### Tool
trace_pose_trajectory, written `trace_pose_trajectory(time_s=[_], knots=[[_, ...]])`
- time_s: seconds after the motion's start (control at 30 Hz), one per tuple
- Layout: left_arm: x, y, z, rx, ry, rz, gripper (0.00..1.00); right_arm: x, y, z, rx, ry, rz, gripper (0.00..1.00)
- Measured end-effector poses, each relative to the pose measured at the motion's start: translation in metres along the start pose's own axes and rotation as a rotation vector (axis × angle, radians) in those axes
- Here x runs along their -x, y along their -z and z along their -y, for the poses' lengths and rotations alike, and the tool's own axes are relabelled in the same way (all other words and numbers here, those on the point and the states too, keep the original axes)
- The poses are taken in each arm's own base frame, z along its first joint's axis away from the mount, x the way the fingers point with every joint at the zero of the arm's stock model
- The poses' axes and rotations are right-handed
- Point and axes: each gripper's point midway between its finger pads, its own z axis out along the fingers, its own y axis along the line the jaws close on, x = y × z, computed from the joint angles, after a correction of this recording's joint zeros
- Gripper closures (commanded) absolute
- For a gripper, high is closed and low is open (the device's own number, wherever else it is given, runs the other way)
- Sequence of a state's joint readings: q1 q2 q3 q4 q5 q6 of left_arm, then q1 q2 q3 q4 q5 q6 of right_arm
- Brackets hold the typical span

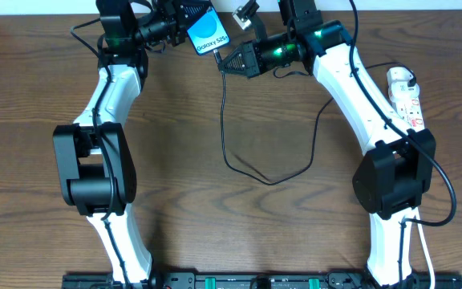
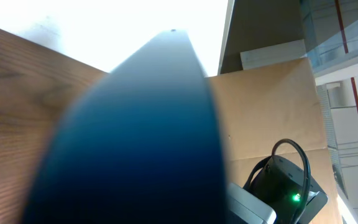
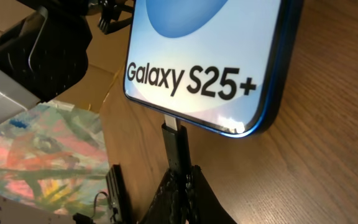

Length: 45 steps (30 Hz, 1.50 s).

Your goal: Plug charger to phone and switch on socket

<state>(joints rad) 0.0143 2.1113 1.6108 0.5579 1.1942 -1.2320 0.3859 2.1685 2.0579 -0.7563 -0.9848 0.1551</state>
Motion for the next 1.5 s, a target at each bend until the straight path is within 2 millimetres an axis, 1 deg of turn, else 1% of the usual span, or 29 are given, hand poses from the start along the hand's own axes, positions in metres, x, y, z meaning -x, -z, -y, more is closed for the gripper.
trace_pose_trajectory(time_s=[0.77,1.2,1.5], knots=[[0.005,0.003,0.000,0.004,-0.006,0.019,0.93,0.007,-0.001,-0.005,0.040,-0.023,0.025,0.99],[0.003,0.003,0.002,-0.003,-0.034,0.007,0.92,0.013,-0.001,-0.010,0.068,-0.020,0.042,0.99],[0.000,-0.003,0.003,-0.005,-0.038,0.004,0.92,0.013,0.000,-0.009,0.068,-0.031,0.042,0.99]])
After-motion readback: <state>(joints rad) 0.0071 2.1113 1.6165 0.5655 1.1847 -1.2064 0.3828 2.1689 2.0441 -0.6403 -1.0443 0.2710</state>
